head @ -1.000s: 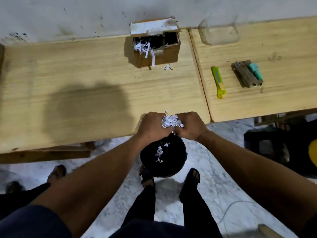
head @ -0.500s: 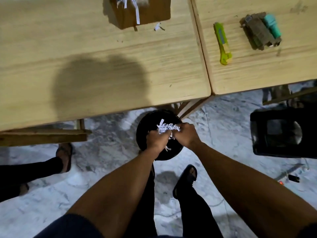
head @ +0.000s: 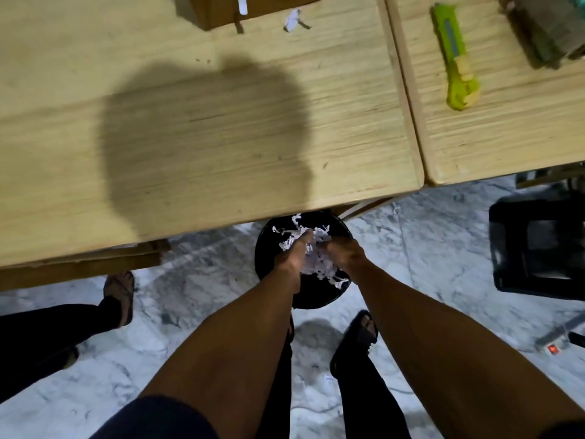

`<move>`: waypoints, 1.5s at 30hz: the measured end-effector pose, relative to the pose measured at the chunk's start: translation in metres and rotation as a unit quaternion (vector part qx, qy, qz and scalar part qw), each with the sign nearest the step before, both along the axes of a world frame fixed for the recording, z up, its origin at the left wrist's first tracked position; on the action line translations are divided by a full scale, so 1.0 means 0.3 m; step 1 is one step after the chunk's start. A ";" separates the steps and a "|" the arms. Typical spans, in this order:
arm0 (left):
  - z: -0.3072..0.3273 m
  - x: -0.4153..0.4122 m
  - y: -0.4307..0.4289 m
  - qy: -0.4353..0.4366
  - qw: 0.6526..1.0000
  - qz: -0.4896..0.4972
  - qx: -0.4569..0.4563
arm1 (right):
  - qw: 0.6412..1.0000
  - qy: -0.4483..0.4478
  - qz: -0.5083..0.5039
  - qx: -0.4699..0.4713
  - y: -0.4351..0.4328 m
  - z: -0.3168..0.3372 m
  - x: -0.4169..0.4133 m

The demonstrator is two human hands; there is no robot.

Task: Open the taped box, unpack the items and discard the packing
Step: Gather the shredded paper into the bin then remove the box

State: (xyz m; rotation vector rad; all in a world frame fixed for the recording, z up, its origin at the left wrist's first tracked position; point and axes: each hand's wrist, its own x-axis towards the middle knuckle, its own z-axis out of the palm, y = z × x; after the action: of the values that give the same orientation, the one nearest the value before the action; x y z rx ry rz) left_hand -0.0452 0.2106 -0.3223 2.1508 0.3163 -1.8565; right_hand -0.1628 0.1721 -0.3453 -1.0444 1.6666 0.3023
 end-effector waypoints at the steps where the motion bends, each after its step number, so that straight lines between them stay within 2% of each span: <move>1: 0.006 0.005 0.001 0.003 1.000 -0.007 0.000 | 1.000 0.007 0.014 0.002 -0.003 -0.001 0.005; 5: 0.032 0.019 0.006 0.006 1.000 -0.025 0.003 | 1.000 -0.007 0.011 0.026 -0.003 0.024 0.015; 11: 0.111 0.027 0.025 0.004 0.998 -0.057 -0.015 | 0.997 -0.026 0.061 0.044 0.018 0.116 0.015; 14: 0.205 0.037 0.035 0.007 0.996 -0.089 -0.029 | 0.997 -0.038 0.063 0.027 0.038 0.185 -0.015; 17: 0.337 0.057 0.058 0.019 0.988 -0.145 -0.037 | 0.993 -0.045 0.109 0.017 0.026 0.336 -0.016; 20: 0.477 0.103 0.082 0.038 0.971 -0.234 -0.032 | 0.974 -0.014 0.225 0.036 -0.020 0.550 -0.018; 22: 0.558 0.138 0.088 0.045 0.948 -0.313 -0.024 | 0.964 -0.019 0.261 0.053 -0.057 0.669 -0.017; 25: 0.691 0.188 0.047 0.058 0.912 -0.405 -0.036 | 0.936 -0.036 0.312 0.157 -0.130 0.869 0.014; 27: 0.774 0.223 -0.026 0.127 0.888 -0.441 -0.026 | 0.911 -0.037 0.346 0.220 -0.185 0.960 0.034; 28: 0.834 0.262 -0.074 0.165 0.880 -0.444 -0.038 | 0.909 -0.048 0.351 0.220 -0.231 1.017 0.056; 30: 0.928 0.332 -0.160 0.216 0.885 -0.405 -0.085 | 0.923 -0.084 0.327 0.185 -0.318 1.107 0.076; 32: 1.007 0.419 -0.240 0.185 0.905 -0.350 -0.157 | 0.942 -0.129 0.290 0.112 -0.421 1.194 0.089; 34: 1.082 0.520 -0.322 0.114 0.923 -0.274 -0.243 | 0.963 -0.168 0.209 0.000 -0.527 1.262 0.109; 36: 1.132 0.596 -0.395 -0.006 0.932 -0.177 -0.315 | 0.968 -0.189 0.092 -0.135 -0.615 1.291 0.121; 39: 1.123 0.655 -0.507 -0.164 0.920 -0.025 -0.355 | 0.931 -0.218 -0.089 -0.279 -0.712 1.265 0.146; 41: 1.094 0.648 -0.567 -0.170 0.912 0.048 -0.369 | 0.911 -0.214 -0.152 -0.319 -0.757 1.216 0.170; 45: 1.028 0.587 -0.666 -0.105 0.901 0.180 -0.382 | 0.911 -0.205 -0.175 -0.312 -0.839 1.114 0.230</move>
State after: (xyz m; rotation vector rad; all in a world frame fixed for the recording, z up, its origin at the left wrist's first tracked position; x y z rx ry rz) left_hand 0.1309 0.0109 -0.0138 1.5810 -0.0652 -1.2304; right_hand -0.0938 -0.0795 -0.0112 -1.1347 1.5425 -0.6901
